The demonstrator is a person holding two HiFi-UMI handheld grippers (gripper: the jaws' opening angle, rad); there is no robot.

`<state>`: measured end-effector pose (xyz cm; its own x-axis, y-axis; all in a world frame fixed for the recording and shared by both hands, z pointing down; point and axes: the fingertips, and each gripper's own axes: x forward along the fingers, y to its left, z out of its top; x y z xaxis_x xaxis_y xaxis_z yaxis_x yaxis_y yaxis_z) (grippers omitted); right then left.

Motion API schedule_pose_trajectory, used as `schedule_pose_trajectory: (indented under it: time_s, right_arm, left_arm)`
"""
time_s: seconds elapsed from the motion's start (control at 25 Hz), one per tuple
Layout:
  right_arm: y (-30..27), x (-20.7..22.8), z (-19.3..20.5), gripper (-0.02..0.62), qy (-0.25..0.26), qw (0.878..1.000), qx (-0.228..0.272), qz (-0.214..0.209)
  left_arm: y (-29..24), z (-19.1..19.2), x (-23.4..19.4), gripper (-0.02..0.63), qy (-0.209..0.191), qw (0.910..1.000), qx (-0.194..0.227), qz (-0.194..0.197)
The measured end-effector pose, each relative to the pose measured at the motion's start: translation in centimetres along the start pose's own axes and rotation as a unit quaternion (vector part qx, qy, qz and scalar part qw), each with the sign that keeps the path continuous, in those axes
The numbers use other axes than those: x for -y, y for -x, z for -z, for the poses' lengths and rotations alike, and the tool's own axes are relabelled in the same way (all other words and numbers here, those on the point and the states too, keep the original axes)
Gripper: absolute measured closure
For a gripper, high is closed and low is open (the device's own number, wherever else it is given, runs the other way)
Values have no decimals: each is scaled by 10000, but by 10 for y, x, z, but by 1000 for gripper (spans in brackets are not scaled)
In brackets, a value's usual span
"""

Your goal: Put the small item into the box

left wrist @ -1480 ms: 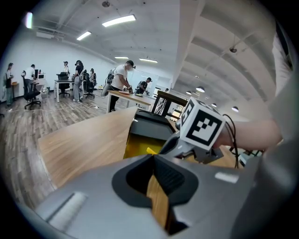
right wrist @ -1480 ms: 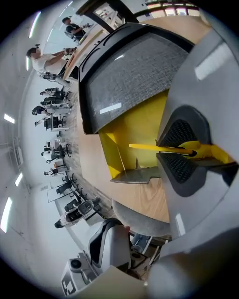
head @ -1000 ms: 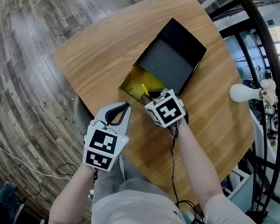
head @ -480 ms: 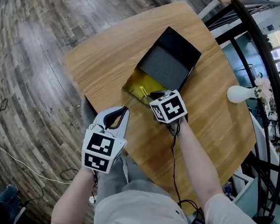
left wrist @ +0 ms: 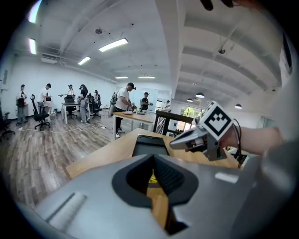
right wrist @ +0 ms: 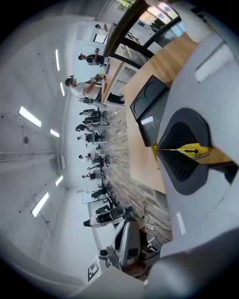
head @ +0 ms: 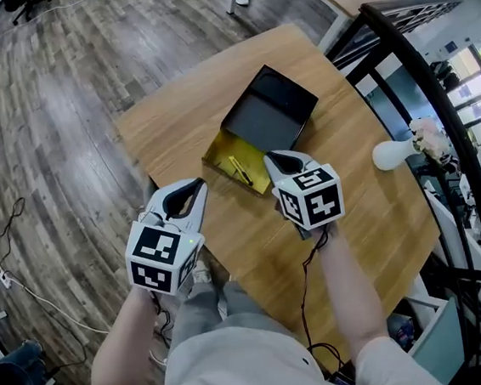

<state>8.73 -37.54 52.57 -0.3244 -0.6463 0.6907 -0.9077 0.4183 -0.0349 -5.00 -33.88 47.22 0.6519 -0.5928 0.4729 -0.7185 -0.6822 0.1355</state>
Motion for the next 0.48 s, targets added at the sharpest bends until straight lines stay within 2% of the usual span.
schedule_pose_trajectory:
  time_s: [0.24, 0.4, 0.48]
  right_arm:
    - [88, -8, -46, 595, 5, 9955, 918, 232]
    - [143, -18, -66, 595, -36, 9878, 1531, 297]
    - [167, -29, -77, 595, -53, 9817, 1892, 193]
  left_arm:
    - [46, -48, 26, 603, -230, 9985, 492, -22]
    - [72, -81, 39, 603, -413, 9952, 878, -104]
    - [87, -94, 44, 603, -489, 9931, 1059, -150]
